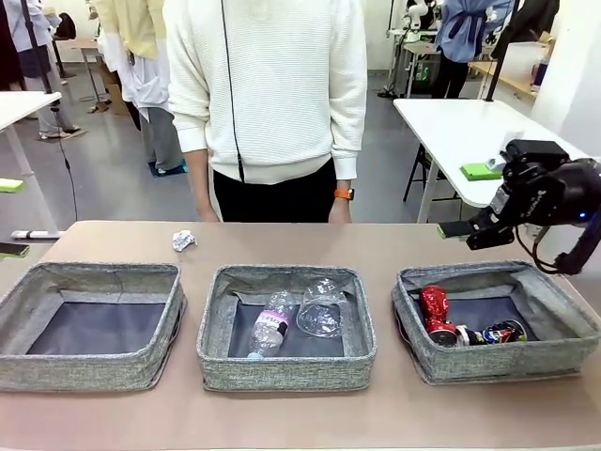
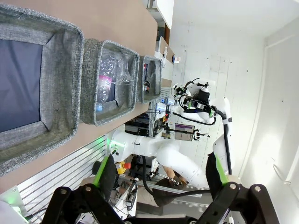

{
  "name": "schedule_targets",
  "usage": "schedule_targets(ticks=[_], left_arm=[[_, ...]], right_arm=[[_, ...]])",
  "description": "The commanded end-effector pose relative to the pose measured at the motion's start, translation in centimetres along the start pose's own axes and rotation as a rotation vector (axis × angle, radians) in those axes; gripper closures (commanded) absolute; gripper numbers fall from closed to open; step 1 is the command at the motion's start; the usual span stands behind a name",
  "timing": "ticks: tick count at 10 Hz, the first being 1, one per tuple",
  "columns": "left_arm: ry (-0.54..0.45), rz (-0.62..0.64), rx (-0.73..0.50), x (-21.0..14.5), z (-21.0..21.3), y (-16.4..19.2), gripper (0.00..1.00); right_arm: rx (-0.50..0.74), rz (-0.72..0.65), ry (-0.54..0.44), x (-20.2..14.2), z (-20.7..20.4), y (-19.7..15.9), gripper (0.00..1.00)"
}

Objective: Sort the waste into the appropriate baskets.
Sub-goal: Place the picked waste into the Fabric basket indicated by the person.

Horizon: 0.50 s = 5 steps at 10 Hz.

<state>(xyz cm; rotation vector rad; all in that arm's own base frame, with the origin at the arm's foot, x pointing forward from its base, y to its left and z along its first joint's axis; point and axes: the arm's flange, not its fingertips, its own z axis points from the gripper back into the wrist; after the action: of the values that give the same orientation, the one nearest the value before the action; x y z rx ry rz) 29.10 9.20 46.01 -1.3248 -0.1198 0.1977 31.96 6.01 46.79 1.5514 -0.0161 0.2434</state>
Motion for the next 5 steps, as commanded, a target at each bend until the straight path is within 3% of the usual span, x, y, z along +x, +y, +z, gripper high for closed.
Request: schedule_targets(ticks=[1,5], left_arm=[[-0.006,-0.019,-0.013,0.02,0.05,-0.13,0.0],[-0.006,-0.019,-0.013,0.02,0.05,-0.13,0.0]], right_arm=[[0.007,-0.016,-0.036,0.23,-0.29,0.29,0.0],[0.007,-0.016,-0.036,0.23,-0.29,0.29,0.0]])
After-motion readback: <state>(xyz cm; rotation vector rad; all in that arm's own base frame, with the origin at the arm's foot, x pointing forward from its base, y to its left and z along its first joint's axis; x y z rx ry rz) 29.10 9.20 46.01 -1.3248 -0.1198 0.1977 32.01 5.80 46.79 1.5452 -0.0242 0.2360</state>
